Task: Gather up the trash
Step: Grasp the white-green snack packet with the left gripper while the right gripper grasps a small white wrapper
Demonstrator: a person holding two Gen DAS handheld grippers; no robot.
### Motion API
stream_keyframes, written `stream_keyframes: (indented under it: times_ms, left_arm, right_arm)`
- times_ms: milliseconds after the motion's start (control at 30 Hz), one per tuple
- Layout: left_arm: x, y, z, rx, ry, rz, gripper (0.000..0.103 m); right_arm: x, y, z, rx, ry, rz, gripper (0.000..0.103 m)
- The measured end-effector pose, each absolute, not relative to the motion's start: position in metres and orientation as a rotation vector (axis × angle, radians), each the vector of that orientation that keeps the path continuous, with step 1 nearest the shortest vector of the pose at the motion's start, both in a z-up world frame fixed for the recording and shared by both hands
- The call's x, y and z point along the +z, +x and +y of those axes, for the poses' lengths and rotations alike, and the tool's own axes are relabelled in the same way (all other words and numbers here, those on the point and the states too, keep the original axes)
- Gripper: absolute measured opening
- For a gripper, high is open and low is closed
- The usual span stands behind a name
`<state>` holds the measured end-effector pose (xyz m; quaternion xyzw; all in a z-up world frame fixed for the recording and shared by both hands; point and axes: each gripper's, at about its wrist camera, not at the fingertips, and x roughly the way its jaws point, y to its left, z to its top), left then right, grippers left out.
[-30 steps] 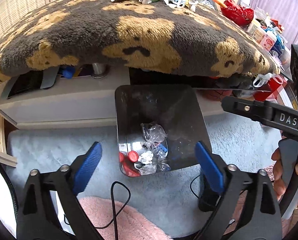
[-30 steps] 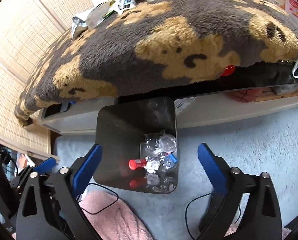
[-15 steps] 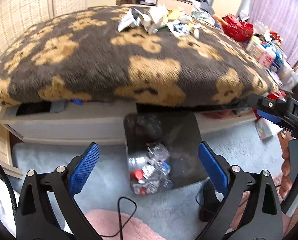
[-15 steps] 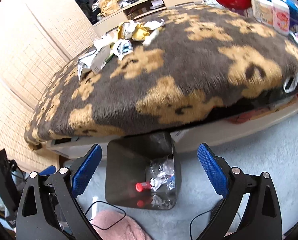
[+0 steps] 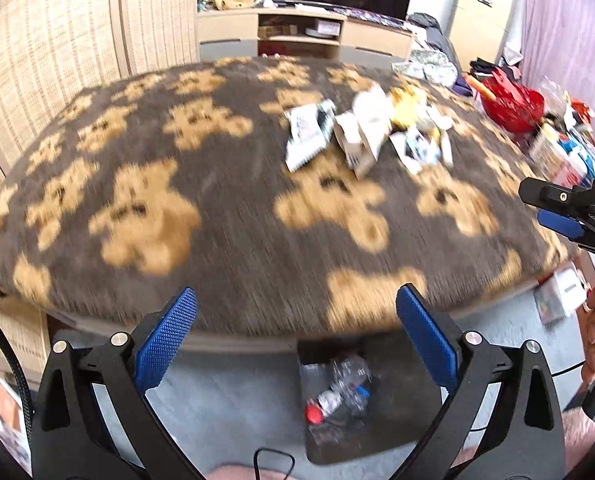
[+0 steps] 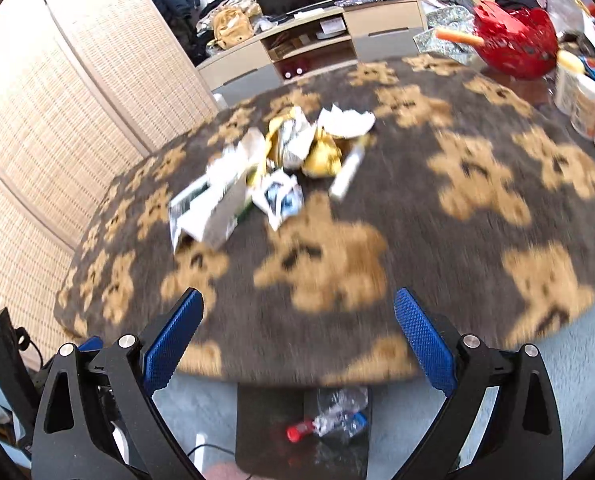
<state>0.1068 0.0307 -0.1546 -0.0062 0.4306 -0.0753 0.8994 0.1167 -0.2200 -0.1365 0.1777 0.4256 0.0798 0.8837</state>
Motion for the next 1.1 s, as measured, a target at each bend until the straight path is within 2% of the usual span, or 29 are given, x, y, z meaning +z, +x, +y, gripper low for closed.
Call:
stream_keyframes:
  times_ms: [267, 400, 433, 567, 667, 900, 967, 1033, 1100]
  left_arm:
    - [-0.144, 0.165, 0.03, -0.122, 0.0, 0.873, 0.095]
    - [-0.151, 0.19, 0.026, -0.134, 0.002, 0.869, 0.095]
    - [-0.155, 0.197, 0.025, -0.145, -0.001, 0.873, 0.093]
    - [-0.166, 0.219, 0.017, -0.163, 0.011, 0.883, 0.082]
    - [-0.17, 0.232, 0.012, -0.168, 0.017, 0.89, 0.078]
    - [-0.181, 0.253, 0.002, -0.182, 0.022, 0.902, 0.075]
    - [-0.186, 0.258, 0.001, -0.19, 0.016, 0.916, 0.066]
    - [-0.191, 0.263, 0.002, -0.204, 0.002, 0.935, 0.045]
    - [-0.194, 0.264, 0.004, -0.209, -0.007, 0.942, 0.036]
  right_arm:
    - [-0.141, 0.176, -0.213, 0.2, 0.404, 0.901, 0.095]
    - [-0.145, 0.195, -0.207, 0.231, 0.417, 0.896, 0.082]
    - [-0.146, 0.2, -0.206, 0.24, 0.421, 0.897, 0.08]
    - [-0.155, 0.218, -0.199, 0.275, 0.43, 0.917, 0.058]
    - [-0.162, 0.226, -0.195, 0.277, 0.415, 0.934, 0.05]
    - [-0.171, 0.237, -0.193, 0.222, 0.351, 0.948, 0.051]
    - [-0.175, 0.24, -0.194, 0.211, 0.339, 0.955, 0.051]
    - [-0.179, 0.244, -0.195, 0.218, 0.352, 0.97, 0.051]
    - [-0.184, 0.246, -0.195, 0.222, 0.359, 0.984, 0.051]
